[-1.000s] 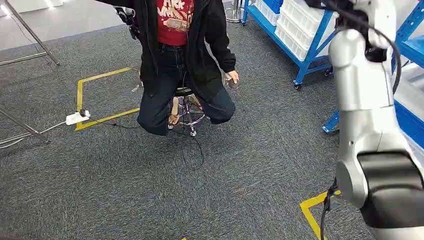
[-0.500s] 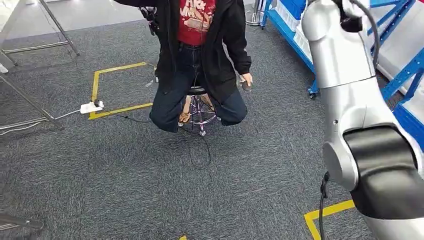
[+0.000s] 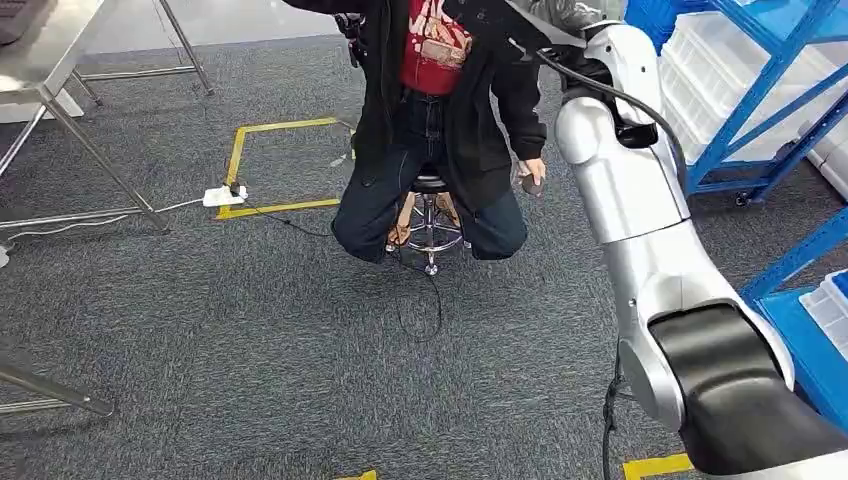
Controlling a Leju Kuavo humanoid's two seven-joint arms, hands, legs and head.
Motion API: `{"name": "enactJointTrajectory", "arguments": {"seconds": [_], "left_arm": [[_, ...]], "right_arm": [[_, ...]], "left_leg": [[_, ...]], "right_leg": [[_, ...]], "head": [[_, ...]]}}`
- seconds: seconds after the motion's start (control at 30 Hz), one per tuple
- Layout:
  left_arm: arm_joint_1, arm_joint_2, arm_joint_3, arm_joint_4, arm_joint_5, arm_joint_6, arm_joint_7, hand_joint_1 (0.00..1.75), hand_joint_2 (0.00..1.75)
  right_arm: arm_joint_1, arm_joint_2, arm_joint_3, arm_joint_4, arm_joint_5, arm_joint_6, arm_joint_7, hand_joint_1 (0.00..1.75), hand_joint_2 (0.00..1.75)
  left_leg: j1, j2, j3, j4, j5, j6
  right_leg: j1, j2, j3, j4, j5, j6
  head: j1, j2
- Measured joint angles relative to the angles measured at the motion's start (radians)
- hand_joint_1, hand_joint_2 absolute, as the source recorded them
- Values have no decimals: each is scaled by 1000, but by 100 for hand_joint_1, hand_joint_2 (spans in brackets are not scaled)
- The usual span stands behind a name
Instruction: Take the parts from the cabinet and place them on the table.
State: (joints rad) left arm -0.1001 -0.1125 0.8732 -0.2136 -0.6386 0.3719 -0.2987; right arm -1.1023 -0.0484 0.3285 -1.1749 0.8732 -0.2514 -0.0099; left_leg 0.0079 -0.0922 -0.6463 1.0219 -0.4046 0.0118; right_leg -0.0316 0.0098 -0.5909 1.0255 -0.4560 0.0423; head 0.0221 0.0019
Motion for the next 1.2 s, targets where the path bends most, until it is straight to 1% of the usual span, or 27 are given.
{"name": "enactJointTrajectory", "arguments": {"seconds": [0.03,0.07,0.1,0.13,0.17,0.2,0.23,0.3,0.33,0.37,0.5,0.53,0.57,0.6,0.67,0.73,0.77,0.8,0.83,0.87,0.9,0.97,1.07,1.1,1.13,1.17,1.2], "left_arm": [[1,-2,0,0,0,1,0,0,175],[0,-2,0,0,2,4,1,0,175],[-1,-1,2,0,6,8,4,0,175],[-1,0,6,0,13,11,6,0,175],[-1,0,13,0,22,18,13,0,175],[-1,-1,21,0,32,28,21,0,175],[0,-1,29,0,42,39,30,0,175],[-3,1,50,0,60,67,44,0,175],[-6,3,59,0,67,80,47,0,175],[-12,4,70,-1,76,93,50,0,175],[-14,6,102,-2,95,127,53,0,175],[-13,5,108,-2,97,132,55,0,175],[-15,2,115,-2,98,135,54,0,175],[-17,3,120,-2,102,135,54,0,175],[-18,3,128,-2,108,134,50,0,175],[-17,2,133,-2,110,133,47,0,175],[-15,2,137,-2,112,132,46,0,175],[-13,2,141,-2,113,132,45,0,175],[-13,1,144,-2,113,130,44,0,175],[-13,2,145,-2,113,127,41,0,175],[-13,3,145,-2,111,121,38,0,175],[-11,5,145,-2,105,109,31,0,175],[-3,5,145,-2,99,97,27,0,175],[-2,6,145,-2,93,91,27,0,175],[-3,6,145,-2,90,88,26,0,175],[-4,9,145,-2,87,87,26,0,175],[-5,11,145,-2,85,84,26,0,175]], "right_arm": [[0,6,0,-3,0,0,1,175,175],[0,11,0,-5,0,0,1,175,175],[1,16,0,-6,0,-2,0,175,175],[6,29,0,-6,2,-5,-1,175,175],[13,45,0,-6,8,-13,-2,175,175],[24,70,3,-7,18,-24,-2,175,175],[34,95,8,-6,31,-33,-2,175,175],[44,154,23,-5,54,-44,3,175,175],[44,179,29,-3,60,-48,7,175,175],[44,208,33,-1,64,-56,10,175,175],[43,286,51,24,75,-62,8,175,175],[44,300,53,29,77,-63,6,175,175],[41,313,56,38,77,-64,-1,175,175],[39,322,58,45,77,-68,-3,175,175],[40,339,61,66,77,-70,-9,175,175],[41,344,63,76,76,-71,-10,175,175],[41,351,65,82,75,-71,-11,175,175],[40,360,68,87,74,-71,-11,175,175],[39,368,71,90,74,-71,-11,175,175],[36,373,73,94,74,-71,-11,175,175],[35,375,75,98,78,-72,-11,175,175],[32,383,77,104,87,-76,-10,175,175],[32,389,78,104,100,-76,-2,175,175],[31,392,77,104,109,-73,2,175,175],[30,393,77,104,115,-71,3,175,175],[28,393,77,103,119,-68,4,175,175],[28,393,76,103,122,-66,4,175,175]], "left_leg": [[-1,33,-7,19,-17,-4],[0,61,-30,70,-51,-9],[2,75,-67,150,-91,-12],[3,81,-108,234,-125,-14],[3,82,-137,292,-143,-15],[3,83,-148,313,-139,-13],[3,83,-135,284,-115,-9],[-2,95,-51,121,-33,1],[-10,137,0,29,-2,10],[-23,158,9,8,-16,9],[-29,117,7,-5,-7,24],[-18,112,17,-17,1,30],[-18,105,18,-20,4,36],[-16,96,18,-20,5,38],[-14,71,17,-20,4,38],[-14,59,17,-20,5,37],[-13,49,18,-19,5,37],[-11,37,18,-17,4,36],[-8,27,18,-14,3,33],[-6,16,17,-8,0,27],[-9,8,14,-2,-3,20],[-6,-2,6,-2,0,8],[-1,-12,4,-6,1,-3],[2,-1,0,4,-7,-6],[-2,36,-13,35,-30,-10],[1,59,-41,95,-65,-15],[3,72,-76,168,-99,-19]], "right_leg": [[2,-6,2,-1,2,-9],[4,-12,2,-1,0,-19],[9,-18,2,-1,0,-19],[13,-24,2,-1,-1,-21],[16,-30,2,-1,-2,-23],[19,-35,2,-1,-2,-28],[21,-38,3,-1,-3,-29],[24,-46,6,-1,-6,-32],[25,-50,9,-1,-8,-34],[36,-58,6,0,-10,-30],[34,-90,11,-2,-16,-20],[32,-70,-2,15,-27,-16],[31,-42,-17,52,-45,-19],[30,-25,-51,126,-77,-24],[28,-18,-133,294,-135,-26],[28,-17,-151,324,-137,-20],[26,-17,-146,304,-124,-12],[23,-16,-116,236,-92,0],[20,-9,-72,143,-52,12],[13,13,-22,40,-13,22],[11,36,-11,9,-13,17],[18,19,-3,4,-7,-3],[19,8,-1,0,-3,-18],[9,-1,2,-6,2,-27],[11,-5,3,-7,1,-31],[12,-12,3,-7,0,-40],[15,-18,4,-7,0,-40]], "head": [[-1,0],[-8,0],[-8,0],[-8,0],[-8,0],[-8,0],[-8,0],[-8,0],[-8,0],[-8,0],[-8,0],[-7,0],[-8,0],[-6,0],[-6,0],[-6,0],[-6,0],[-6,0],[-6,0],[-6,0],[-7,0],[-8,0],[-8,0],[-8,0],[-10,0],[-11,0],[-11,0]]}}
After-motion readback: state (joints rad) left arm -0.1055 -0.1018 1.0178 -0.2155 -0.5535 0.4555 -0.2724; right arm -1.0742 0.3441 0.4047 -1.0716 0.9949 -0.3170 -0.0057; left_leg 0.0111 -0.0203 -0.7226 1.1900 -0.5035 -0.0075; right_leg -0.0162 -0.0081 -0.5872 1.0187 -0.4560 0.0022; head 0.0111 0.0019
